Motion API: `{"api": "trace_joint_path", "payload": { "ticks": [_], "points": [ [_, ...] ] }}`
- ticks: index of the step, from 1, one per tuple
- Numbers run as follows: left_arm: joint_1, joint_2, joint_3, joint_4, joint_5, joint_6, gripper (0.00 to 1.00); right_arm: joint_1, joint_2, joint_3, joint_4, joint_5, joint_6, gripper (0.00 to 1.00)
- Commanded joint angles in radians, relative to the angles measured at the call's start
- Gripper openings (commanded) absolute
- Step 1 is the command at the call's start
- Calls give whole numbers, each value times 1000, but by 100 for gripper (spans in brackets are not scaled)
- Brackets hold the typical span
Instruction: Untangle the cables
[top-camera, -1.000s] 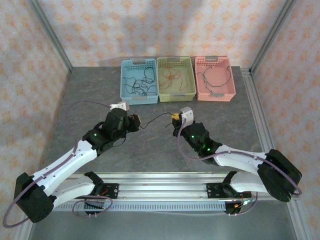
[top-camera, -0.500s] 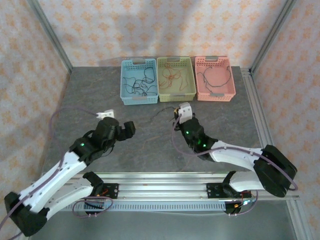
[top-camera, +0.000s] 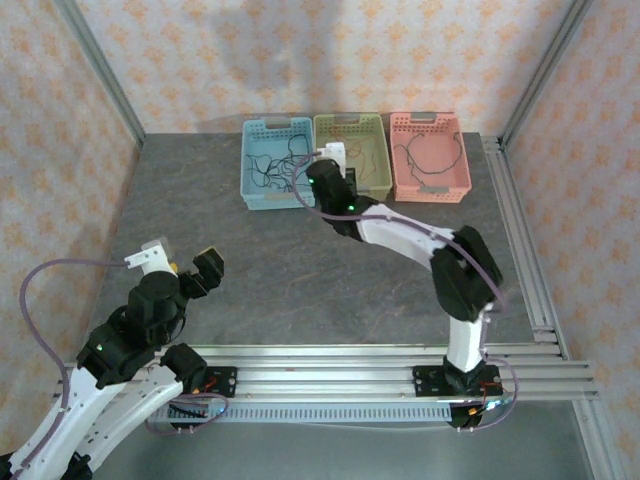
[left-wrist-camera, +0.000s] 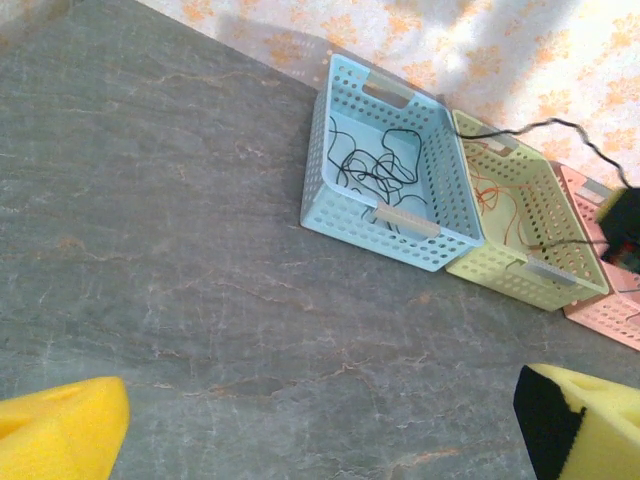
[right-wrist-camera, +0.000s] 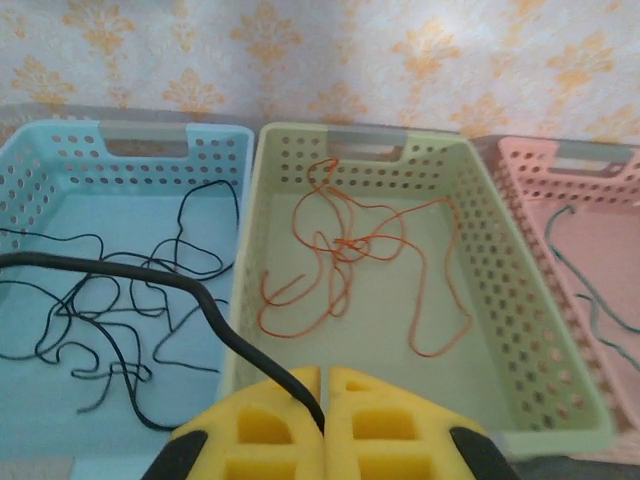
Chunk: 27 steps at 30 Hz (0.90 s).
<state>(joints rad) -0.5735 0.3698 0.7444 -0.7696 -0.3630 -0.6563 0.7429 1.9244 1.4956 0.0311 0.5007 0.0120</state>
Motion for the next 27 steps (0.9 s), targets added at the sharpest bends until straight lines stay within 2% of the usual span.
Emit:
{"api": "trace_joint_path", "payload": {
  "ticks": [1,10,13,14,17,19,21,24,27],
  "points": [
    [6,-6,-9,-36,16,-8,100,-14,130,165,-159,26,59,0],
    [5,14,-35,-13,34,-9,100,-37,437,611,-296,-43,133,0],
    [5,11,-52,3,21,-9,100,-37,557,816,-404,-53,135,0],
    [6,12,-57,7,12,-9,100,-37,600,886,-446,-53,137,3],
    [6,17,-69,14,-28,-18,100,-37,649,997,-523,-65,149,41],
    [6,32,-75,26,-40,-20,100,-36,618,984,-538,-53,166,55],
    [6,52,-74,27,-55,-24,100,-36,556,929,-531,-57,176,62],
    [7,72,-80,40,-67,-25,100,-31,409,766,-469,-74,172,64],
    [6,65,-103,70,-92,-9,100,-19,201,515,-341,-106,137,64]
  ]
}}
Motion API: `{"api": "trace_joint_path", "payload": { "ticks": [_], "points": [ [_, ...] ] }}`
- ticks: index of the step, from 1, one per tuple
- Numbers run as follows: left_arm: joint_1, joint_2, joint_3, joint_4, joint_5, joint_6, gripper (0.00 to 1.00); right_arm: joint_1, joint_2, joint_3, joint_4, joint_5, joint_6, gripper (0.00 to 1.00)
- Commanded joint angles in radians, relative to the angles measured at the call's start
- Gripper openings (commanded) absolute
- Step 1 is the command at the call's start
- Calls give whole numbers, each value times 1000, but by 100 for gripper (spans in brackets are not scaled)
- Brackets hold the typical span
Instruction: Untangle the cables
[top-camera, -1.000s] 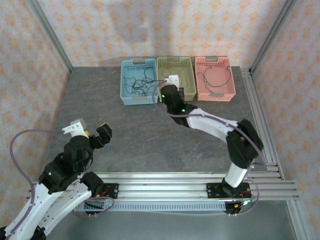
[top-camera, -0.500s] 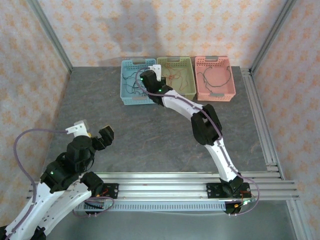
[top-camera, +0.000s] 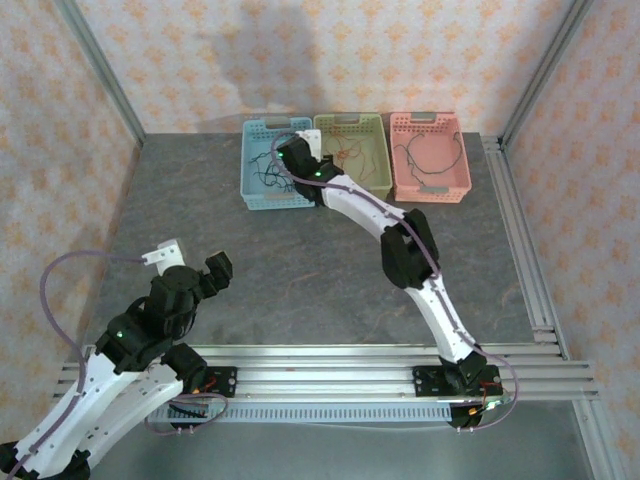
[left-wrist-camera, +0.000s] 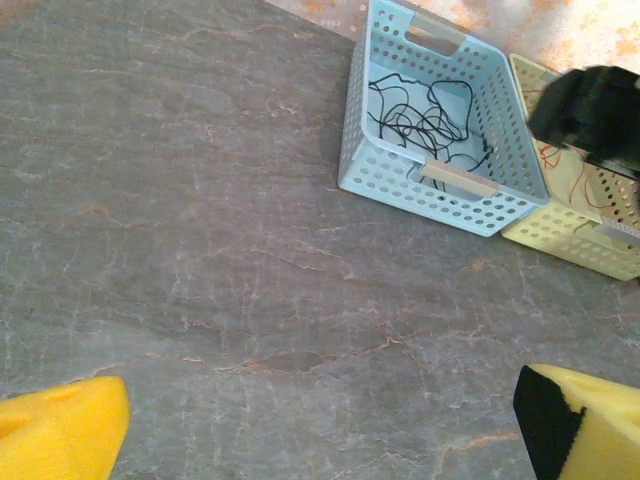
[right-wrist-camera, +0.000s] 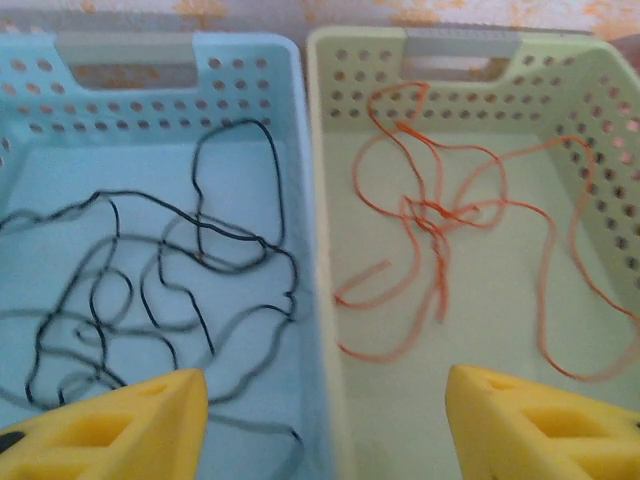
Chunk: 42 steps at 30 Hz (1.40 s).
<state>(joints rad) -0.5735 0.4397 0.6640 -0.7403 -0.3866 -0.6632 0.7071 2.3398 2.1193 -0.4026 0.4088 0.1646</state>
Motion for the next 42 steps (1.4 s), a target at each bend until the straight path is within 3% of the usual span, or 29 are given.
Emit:
{"api": "trace_joint_path", "payload": {
  "ticks": [1,6,11,15,18,20,23,26,29,31,34,38,40,41,42],
  "points": [
    [6,-10,-36,56,-89,6,100,18,-288,-203,127,-28,-20,64],
    [7,-41,-137,244,-233,122,100,17,-715,-785,421,-97,-79,65],
    [11,-25,-299,604,-416,422,100,-14,-1106,-1326,676,-9,-197,67],
    [35,5,-449,883,-398,648,100,-105,-1366,-1604,710,91,-233,67],
    [124,76,-492,956,-344,643,100,-211,-1514,-1708,640,133,-212,68],
    [208,130,-523,1034,-248,629,100,-280,-1555,-1770,668,127,-221,68],
    [313,261,-542,1157,-133,611,100,-387,-1531,-1870,821,72,-262,69],
    [382,441,-506,1262,-66,611,100,-490,-1412,-1947,1047,-54,-188,67],
    [413,596,-472,1392,-9,638,100,-536,-1172,-1992,1400,-50,-180,68],
    [432,695,-420,1419,52,656,100,-533,-987,-2000,1646,-105,-288,68],
    [439,808,-389,1522,109,691,100,-548,-738,-1961,1810,-118,-286,69],
    [450,995,-325,1593,193,731,100,-561,-758,-1868,1606,-113,-274,71],
    [480,1069,-262,1556,210,705,98,-606,-765,-1768,1407,-97,-206,78],
    [507,1054,-237,1466,250,678,98,-629,-779,-1724,1291,-128,-180,79],
    [527,1062,-237,1491,276,669,98,-653,-796,-1729,1272,-174,-165,80]
  ]
}}
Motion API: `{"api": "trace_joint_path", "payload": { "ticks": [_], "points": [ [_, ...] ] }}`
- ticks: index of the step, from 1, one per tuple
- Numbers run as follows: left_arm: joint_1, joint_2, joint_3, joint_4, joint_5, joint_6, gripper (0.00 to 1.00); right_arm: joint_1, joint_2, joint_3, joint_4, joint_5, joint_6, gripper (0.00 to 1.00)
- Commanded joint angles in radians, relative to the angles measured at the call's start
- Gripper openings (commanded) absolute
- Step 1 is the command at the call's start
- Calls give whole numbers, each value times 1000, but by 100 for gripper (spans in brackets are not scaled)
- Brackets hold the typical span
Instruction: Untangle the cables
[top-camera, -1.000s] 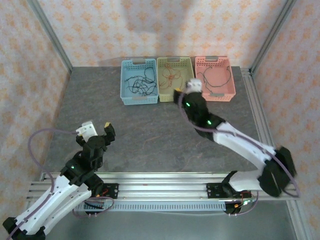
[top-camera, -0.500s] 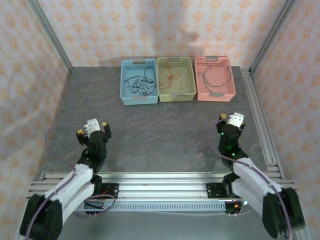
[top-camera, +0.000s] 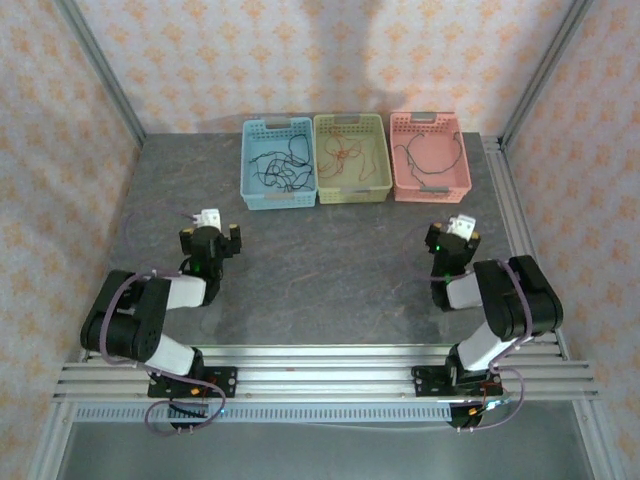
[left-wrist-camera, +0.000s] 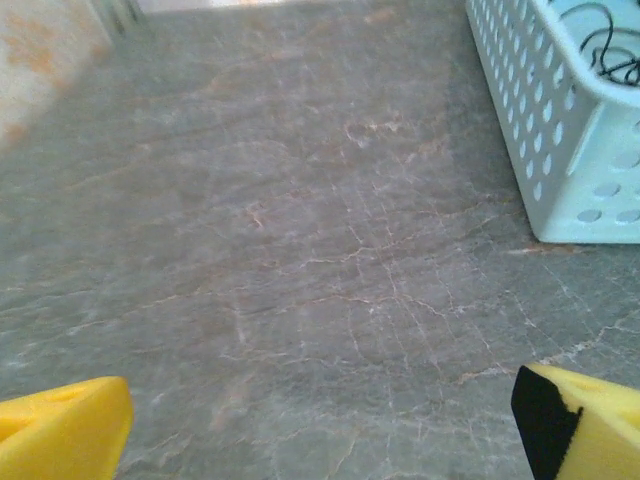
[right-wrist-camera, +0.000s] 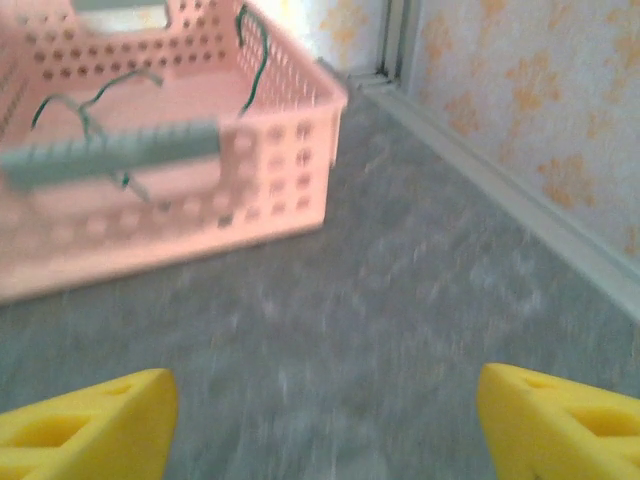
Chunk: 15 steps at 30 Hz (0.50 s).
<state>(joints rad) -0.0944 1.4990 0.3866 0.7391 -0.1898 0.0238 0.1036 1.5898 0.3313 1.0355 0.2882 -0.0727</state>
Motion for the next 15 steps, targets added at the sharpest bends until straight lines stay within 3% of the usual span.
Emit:
{"api": "trace_joint_path", "payload": {
  "ticks": [1,3,4,6,11,15],
  "points": [
    [47,-1,40,-1,79,-15,100,-55,-35,51,-127,-60,68,80],
    [47,2,38,10,80,-16,100,-52,-30,40,-99,-56,63,82],
    [47,-3,42,-2,79,-17,100,-52,-43,37,-110,-58,66,100],
    [47,-3,41,-2,81,-17,100,-51,-33,15,-47,-64,60,99],
    [47,-1,39,6,81,-17,100,-50,-37,28,-81,-62,60,99],
    [47,-2,40,5,80,-16,100,-50,-35,49,-119,-168,22,99]
  ]
}}
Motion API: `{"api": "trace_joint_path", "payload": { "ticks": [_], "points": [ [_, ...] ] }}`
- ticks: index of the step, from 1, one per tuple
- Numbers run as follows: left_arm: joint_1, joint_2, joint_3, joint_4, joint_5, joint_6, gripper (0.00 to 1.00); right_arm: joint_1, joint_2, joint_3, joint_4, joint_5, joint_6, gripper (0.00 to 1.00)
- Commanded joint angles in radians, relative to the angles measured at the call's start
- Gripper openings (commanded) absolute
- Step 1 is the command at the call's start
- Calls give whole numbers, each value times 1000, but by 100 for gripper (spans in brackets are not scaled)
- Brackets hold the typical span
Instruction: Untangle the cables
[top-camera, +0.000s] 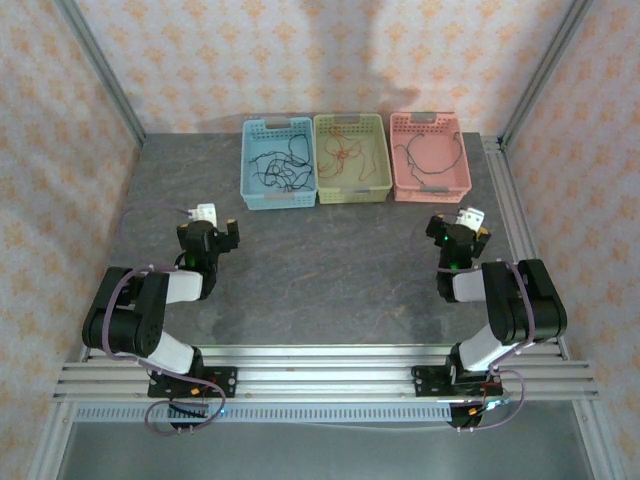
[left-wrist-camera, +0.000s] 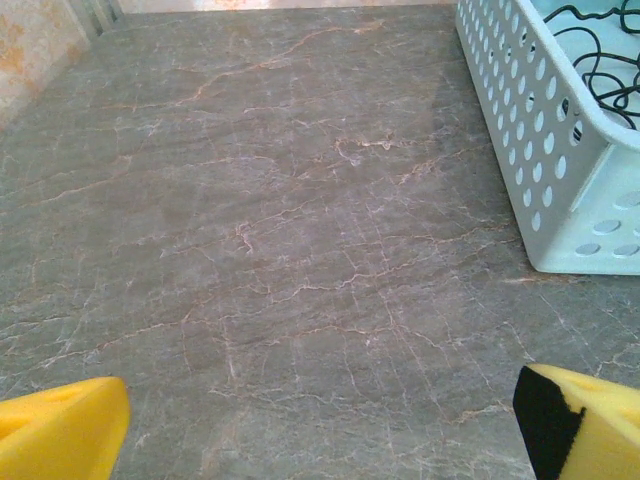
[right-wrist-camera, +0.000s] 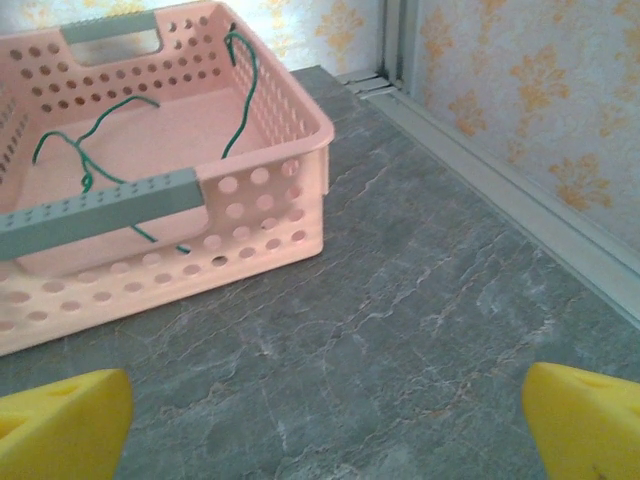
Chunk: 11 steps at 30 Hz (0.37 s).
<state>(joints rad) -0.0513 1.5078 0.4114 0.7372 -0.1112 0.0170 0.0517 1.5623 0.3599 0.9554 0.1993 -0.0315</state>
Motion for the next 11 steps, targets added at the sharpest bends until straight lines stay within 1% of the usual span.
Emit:
{"api": "trace_joint_path", "payload": {
  "ticks": [1,7,11],
  "points": [
    [4,-10,15,5,2,-10,100,2,-6,16,-27,-88,-25,99],
    [4,-11,15,5,1,-10,100,-15,2,47,-82,-135,-16,99],
    [4,-11,16,5,2,-10,100,-18,-9,24,-50,-139,-18,99]
  ]
}}
